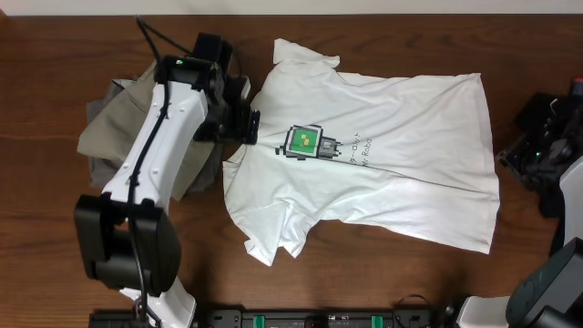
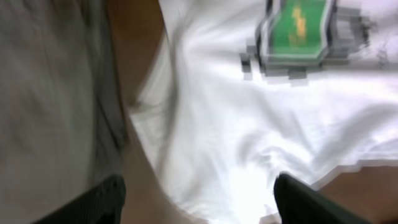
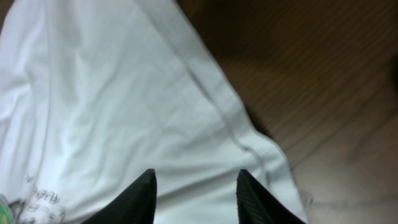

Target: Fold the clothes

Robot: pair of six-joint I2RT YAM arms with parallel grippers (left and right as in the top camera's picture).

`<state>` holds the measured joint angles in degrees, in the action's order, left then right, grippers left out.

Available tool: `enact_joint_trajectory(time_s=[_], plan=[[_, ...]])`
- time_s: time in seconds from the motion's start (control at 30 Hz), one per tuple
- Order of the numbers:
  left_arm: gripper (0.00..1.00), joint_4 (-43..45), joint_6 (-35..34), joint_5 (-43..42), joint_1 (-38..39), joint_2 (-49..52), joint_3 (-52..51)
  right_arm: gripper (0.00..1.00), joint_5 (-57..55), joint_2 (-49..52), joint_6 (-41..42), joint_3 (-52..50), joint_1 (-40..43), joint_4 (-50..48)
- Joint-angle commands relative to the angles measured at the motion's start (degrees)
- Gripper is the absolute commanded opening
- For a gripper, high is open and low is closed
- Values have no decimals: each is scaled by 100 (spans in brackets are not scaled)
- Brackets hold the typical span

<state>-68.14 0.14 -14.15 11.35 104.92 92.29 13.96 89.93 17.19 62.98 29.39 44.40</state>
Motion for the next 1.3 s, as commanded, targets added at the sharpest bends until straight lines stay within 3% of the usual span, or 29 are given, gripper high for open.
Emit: enact_joint_trajectory(time_s=[0.0, 0.2, 0.4, 0.6, 0.77, 1.03, 1.13, 1.27], plan=[[78, -485, -297, -326, -7, 116, -236, 42, 330, 13, -57, 28, -140, 289], [78, -570, -455, -544, 2, 116, -1320, 40, 339, 20, -109, -348, -527, 748], [66, 313, -452, -597, 2, 116, -2544, 18, -907, 22, 776, -1209, -800, 719], [31, 1051, -450, -575, 2, 116, -3088, 11, -2081, 22, 1344, -1547, -793, 684], [7, 1338, -455, -501, -7, 116, -3143, 10, -2872, 22, 1370, -1650, -787, -35], [6, 970, -452, -52, -332, 116, -3141, 9, -3259, 22, 1368, -1648, -328, -245], [6, 964, -452, -59, -522, 116, -3141, 5, -2330, 17, 1139, -1648, -146, -306], [6, 1019, -450, -59, -621, 116, -3141, 8, -848, 17, 238, -1637, -76, -518]])
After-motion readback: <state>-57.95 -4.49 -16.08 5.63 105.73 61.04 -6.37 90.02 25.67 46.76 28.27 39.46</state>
